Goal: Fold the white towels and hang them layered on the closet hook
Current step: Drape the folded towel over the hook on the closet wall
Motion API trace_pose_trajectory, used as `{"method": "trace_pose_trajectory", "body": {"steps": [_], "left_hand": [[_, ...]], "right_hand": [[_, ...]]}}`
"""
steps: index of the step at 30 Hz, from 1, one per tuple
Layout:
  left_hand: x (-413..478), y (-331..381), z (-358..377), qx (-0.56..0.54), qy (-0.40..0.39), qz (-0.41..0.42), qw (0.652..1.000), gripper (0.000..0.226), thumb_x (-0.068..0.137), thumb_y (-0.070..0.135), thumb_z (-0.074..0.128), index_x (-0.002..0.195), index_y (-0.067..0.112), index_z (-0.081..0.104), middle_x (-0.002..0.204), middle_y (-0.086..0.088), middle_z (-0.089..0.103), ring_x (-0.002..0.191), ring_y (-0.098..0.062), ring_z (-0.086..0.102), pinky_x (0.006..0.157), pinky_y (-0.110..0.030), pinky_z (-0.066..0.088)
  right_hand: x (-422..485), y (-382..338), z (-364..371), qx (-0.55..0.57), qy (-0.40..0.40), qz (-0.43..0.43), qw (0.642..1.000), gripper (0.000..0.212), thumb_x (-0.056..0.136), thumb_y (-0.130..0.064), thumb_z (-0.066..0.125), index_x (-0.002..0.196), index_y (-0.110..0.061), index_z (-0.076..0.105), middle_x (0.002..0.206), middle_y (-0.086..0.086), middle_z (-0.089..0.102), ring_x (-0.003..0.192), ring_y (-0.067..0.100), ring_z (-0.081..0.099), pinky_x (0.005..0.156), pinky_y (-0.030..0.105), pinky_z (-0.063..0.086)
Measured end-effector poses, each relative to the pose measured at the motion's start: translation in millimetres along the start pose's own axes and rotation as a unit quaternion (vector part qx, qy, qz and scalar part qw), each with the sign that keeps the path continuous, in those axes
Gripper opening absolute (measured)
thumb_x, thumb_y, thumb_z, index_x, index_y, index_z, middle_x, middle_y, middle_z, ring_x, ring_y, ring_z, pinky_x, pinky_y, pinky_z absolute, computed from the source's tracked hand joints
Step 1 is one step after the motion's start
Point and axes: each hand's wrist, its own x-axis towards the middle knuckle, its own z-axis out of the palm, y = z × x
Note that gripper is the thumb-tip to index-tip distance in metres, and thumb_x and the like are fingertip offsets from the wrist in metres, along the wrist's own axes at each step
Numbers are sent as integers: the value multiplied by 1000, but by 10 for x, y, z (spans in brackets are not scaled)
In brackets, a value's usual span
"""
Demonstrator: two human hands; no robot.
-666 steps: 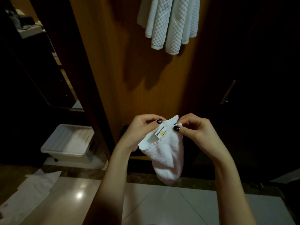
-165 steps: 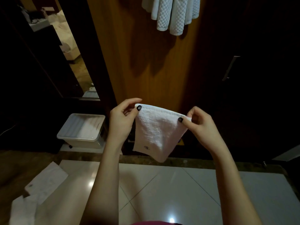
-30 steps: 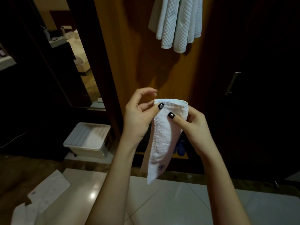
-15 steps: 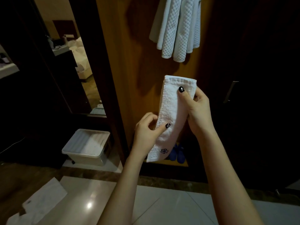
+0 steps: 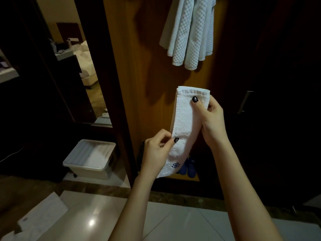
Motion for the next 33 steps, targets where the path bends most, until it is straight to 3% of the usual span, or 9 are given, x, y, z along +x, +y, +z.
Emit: {"method": "trace_pose_trajectory", "body": {"steps": [4,8,10,15,20,22,24,26,33], "left_hand": [[9,11,18,11,1,-4,1000,19,91,9,65,80,18,53,61,-2,47,52,-9,42,52,-24,31],[18,-13,35,-60,-8,-96,994,51,88,16,71,105,57,47,93,7,66,88,-2,65,79,-16,52],[1,-65,79,-24,-32,-123,992,50,88,18,71,118,49,45,103,4,64,94,2,62,80,-10,49],[8,-64,153,11,-7,-51,999,23,95,11,61,81,25,51,62,-5,56,50,-3,41,48,-17,27],[115,-55,182,-63,-13,-91,994,27,84,5,73,73,26,60,121,19,48,112,17,44,85,-3,35],[159,-73,190,-76,-53,-124,988,24,85,10,73,72,25,59,134,7,49,126,-1,43,96,-20,36],[196,-87,191,-121,-83,-104,984,25,86,9,71,71,23,58,101,1,63,98,-14,56,83,-33,40],[216,-70,200,-161,-100,-89,978,27,86,6,70,70,24,60,74,12,56,75,-5,50,70,-23,40],[264,-157,300,-149,-91,-106,979,25,88,20,70,71,37,62,63,16,53,54,-5,40,53,-22,30]], "right_hand": [[47,-6,22,18,-16,6,1000,14,91,-24,67,103,-16,68,98,4,73,89,21,71,75,34,57],[88,-26,40,50,-31,16,998,11,95,-21,63,104,-17,68,100,3,74,91,20,71,74,30,57],[111,-42,44,62,-30,18,997,11,96,-20,61,104,-16,67,99,4,74,91,20,72,73,30,57],[157,-82,9,76,-7,40,996,12,97,-18,60,106,-11,64,96,3,74,88,18,72,71,28,57],[190,-106,-67,88,-1,80,993,17,98,-20,58,110,-10,63,95,2,74,87,16,72,70,27,57],[203,-128,-106,87,-17,92,992,19,97,-22,58,111,-11,63,96,2,74,88,16,72,71,28,57],[223,-152,-144,82,-31,98,991,18,97,-23,59,111,-11,63,96,1,74,87,16,71,71,29,58],[249,-163,-183,73,-40,97,992,17,96,-23,59,108,-13,64,96,1,74,87,16,71,71,28,57],[370,-159,-296,41,-23,61,997,14,96,-21,60,105,-13,66,97,2,75,88,16,72,72,27,57]]}}
